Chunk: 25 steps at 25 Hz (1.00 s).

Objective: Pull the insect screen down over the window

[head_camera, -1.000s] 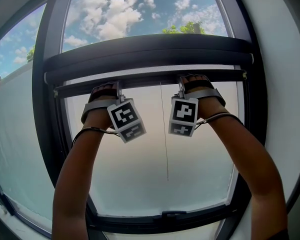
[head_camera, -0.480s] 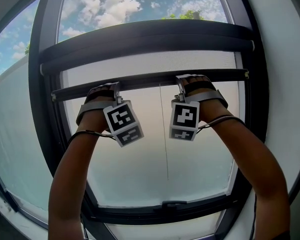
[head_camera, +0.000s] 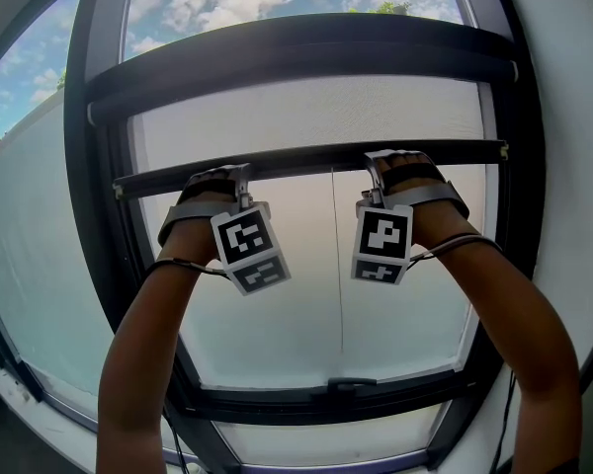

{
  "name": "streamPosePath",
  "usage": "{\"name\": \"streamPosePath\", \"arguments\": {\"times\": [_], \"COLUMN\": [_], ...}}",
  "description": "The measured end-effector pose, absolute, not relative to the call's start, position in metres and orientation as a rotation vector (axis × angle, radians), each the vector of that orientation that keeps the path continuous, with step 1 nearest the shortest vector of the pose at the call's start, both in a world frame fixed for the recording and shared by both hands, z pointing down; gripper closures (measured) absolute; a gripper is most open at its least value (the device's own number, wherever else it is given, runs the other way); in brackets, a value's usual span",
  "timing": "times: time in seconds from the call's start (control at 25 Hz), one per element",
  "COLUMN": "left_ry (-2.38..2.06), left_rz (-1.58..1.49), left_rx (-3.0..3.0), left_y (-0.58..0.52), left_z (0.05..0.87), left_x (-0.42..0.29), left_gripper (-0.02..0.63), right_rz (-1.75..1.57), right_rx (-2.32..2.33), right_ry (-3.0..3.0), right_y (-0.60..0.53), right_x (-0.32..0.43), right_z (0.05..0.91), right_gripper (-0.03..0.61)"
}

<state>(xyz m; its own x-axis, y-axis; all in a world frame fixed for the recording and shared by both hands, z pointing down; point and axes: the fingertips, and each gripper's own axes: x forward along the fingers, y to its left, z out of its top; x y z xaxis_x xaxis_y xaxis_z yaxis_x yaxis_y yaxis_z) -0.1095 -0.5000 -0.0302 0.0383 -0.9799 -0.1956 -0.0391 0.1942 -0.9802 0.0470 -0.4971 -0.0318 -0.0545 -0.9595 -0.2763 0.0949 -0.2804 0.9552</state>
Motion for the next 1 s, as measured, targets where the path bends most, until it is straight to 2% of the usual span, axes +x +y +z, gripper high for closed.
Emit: {"name": "streamPosePath", "arguments": {"times": [1.0], "left_ry": [1.245], "left_rz": [-1.132], "left_rx": [-1.211], "left_y": [-0.496], "left_z": [0.052], "left_x": [-0.108], "left_gripper": [0.370], "right_rz": [-1.459], "right_rx": [1.202], "right_ry": [-1.155], "right_y": [-0.493], "right_x": [0.046], "right_z": [0.049], "right_gripper": [0.325]}}
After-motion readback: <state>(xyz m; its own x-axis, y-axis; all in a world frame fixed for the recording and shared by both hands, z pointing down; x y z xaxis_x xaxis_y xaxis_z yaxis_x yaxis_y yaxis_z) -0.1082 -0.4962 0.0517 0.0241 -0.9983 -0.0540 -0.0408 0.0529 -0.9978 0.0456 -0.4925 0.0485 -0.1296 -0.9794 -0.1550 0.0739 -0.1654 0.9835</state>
